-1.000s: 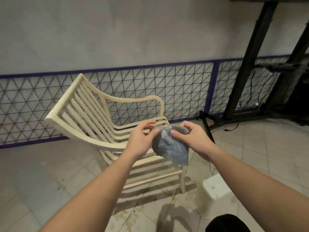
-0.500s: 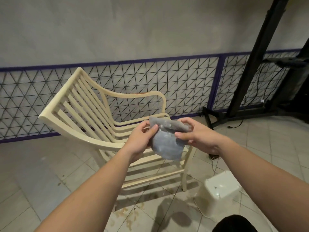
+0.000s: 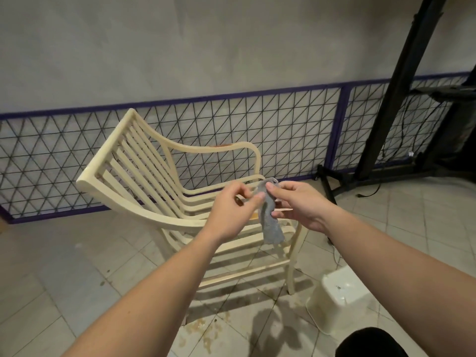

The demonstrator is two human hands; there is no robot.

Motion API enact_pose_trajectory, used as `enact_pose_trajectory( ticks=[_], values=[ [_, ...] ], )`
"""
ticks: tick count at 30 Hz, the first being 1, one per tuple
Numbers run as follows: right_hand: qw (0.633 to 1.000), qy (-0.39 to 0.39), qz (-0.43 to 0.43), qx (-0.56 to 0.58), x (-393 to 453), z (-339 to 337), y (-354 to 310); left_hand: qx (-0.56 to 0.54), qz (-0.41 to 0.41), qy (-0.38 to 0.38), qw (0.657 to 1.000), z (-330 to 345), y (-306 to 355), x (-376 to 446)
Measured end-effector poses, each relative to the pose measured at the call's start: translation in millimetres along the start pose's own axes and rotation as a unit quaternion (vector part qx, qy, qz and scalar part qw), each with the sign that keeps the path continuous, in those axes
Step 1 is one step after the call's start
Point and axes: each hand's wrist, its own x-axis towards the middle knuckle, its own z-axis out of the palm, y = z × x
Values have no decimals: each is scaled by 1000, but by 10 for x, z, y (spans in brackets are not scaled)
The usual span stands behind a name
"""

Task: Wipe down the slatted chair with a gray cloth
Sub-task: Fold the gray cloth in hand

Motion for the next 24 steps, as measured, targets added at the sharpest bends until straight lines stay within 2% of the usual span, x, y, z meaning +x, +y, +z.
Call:
enact_pose_trajectory(
  ticks=[2, 6, 10, 12, 15, 18, 21, 24],
  values=[
    [1000, 7, 8, 6, 4, 47, -36, 14, -8, -63, 998, 81, 50, -6],
    [1000, 12, 19, 12, 4, 65, -132, 32, -11, -44, 998, 16, 113, 97],
    [1000, 16, -24, 8, 42, -11, -199, 12, -42, -74, 996, -178, 125, 174],
    [996, 39, -50, -62, 71, -60, -229, 21, -66, -76, 995, -265, 99, 220],
    [972, 51, -75, -215, 91, -116, -256, 45, -100, -95, 989, -379, 126, 286],
    [970, 10, -70, -231, 19, -105, -342, 15, -115, -129, 985, -441, 234, 314],
    [972, -70, -42, -218, -26, -113, -398, -1, -99, -171, 980, -525, 316, 325],
    [983, -81, -21, -164, -22, -163, -405, 30, -74, -199, 977, -623, 272, 345]
  ],
)
